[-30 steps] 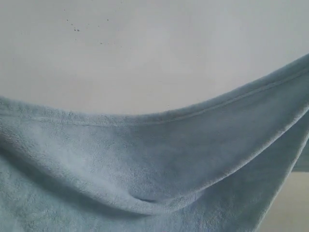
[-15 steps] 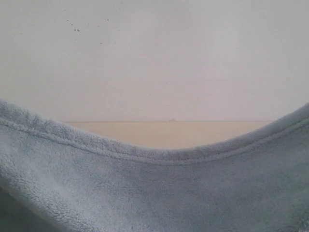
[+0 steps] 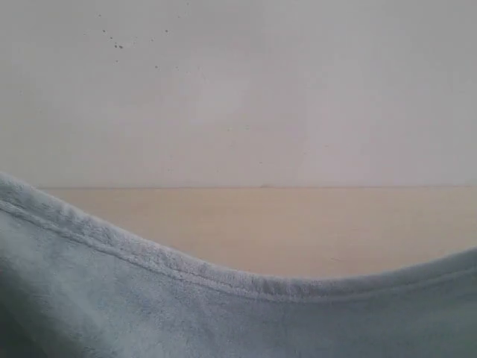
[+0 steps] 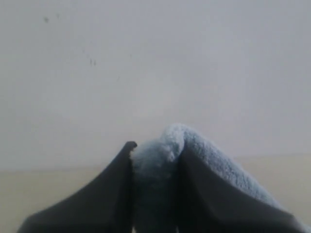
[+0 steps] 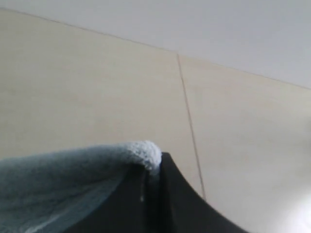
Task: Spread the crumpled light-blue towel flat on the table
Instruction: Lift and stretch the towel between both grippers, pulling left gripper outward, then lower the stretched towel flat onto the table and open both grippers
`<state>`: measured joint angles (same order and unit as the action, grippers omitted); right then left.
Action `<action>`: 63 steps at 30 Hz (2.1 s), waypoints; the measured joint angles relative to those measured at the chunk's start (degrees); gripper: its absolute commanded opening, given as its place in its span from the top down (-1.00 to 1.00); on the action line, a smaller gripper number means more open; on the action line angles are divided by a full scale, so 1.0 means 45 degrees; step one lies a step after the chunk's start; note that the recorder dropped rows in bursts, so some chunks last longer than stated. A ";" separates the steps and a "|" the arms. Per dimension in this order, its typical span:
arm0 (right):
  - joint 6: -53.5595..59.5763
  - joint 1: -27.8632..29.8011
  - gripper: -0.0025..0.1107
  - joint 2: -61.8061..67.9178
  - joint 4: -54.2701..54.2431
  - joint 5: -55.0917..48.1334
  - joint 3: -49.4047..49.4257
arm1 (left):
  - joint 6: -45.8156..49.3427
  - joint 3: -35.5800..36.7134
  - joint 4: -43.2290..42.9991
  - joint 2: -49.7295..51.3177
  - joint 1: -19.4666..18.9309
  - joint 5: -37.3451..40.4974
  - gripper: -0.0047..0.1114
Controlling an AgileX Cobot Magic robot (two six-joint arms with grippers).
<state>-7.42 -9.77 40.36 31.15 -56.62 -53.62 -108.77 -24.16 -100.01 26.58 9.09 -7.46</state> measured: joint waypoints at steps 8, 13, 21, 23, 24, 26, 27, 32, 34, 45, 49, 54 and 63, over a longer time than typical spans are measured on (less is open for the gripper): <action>-0.1916 -0.0122 0.96 0.3926 0.2578 0.2884 0.0289 | 0.0568 -0.0624 -0.0050 0.4936 0.0000 0.1400 0.53; -0.3501 0.0183 0.96 0.7582 0.3560 0.4883 0.0297 | 0.0921 -0.1739 -0.0050 0.7723 0.0000 0.2902 0.53; -0.4355 0.1058 0.96 1.2154 0.4079 0.6515 -0.2192 | 0.2107 -0.4672 -0.0050 1.2100 0.0000 0.3802 0.53; -0.4178 0.1079 0.96 1.3127 0.4079 0.6600 -0.3387 | 0.2277 -0.5437 -0.0050 1.3215 0.0000 0.3802 0.53; -0.4102 0.1079 0.96 1.3513 0.4021 0.6635 -0.3884 | 0.2371 -0.5856 -0.0050 1.3848 0.0000 0.3802 0.53; -0.3920 0.1079 0.96 1.4448 0.3846 0.6698 -0.5081 | 0.2540 -0.6579 -0.0050 1.4946 0.0000 0.3802 0.53; -0.3789 0.1079 0.96 1.4899 0.3708 0.6698 -0.5520 | 0.2567 -0.6945 -0.0050 1.5524 0.0000 0.3802 0.53; -0.3037 0.1079 0.87 1.6873 0.2891 0.6722 -0.7771 | 0.2680 -0.8535 -0.0050 1.7797 0.0000 0.3779 0.44; -0.2926 0.1079 0.58 1.7483 0.2696 0.6722 -0.8392 | 0.2680 -0.9068 -0.0050 1.8426 0.0000 0.3779 0.20; -0.2879 0.1079 0.12 1.8454 0.2237 0.6714 -1.0492 | 0.1666 -1.0029 -0.0050 1.8702 0.0000 0.6396 -0.31; -0.2958 0.1085 0.45 1.7916 0.2237 0.6359 -1.0594 | 0.2137 -0.9849 0.0228 1.7881 -0.0086 0.6704 -0.22; -0.2217 0.1114 0.95 1.7124 0.1460 0.4408 -1.0246 | 0.2336 -0.8609 0.0689 1.6878 -0.0105 0.6629 -0.22; -0.0040 0.1135 0.96 1.5162 -0.1338 0.3193 -0.5866 | 0.1955 -0.5813 0.1067 1.5590 -0.0105 0.4610 -0.20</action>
<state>-7.60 -4.66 108.60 25.12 -42.25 -80.02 -99.97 -50.32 -95.21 96.74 8.62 13.29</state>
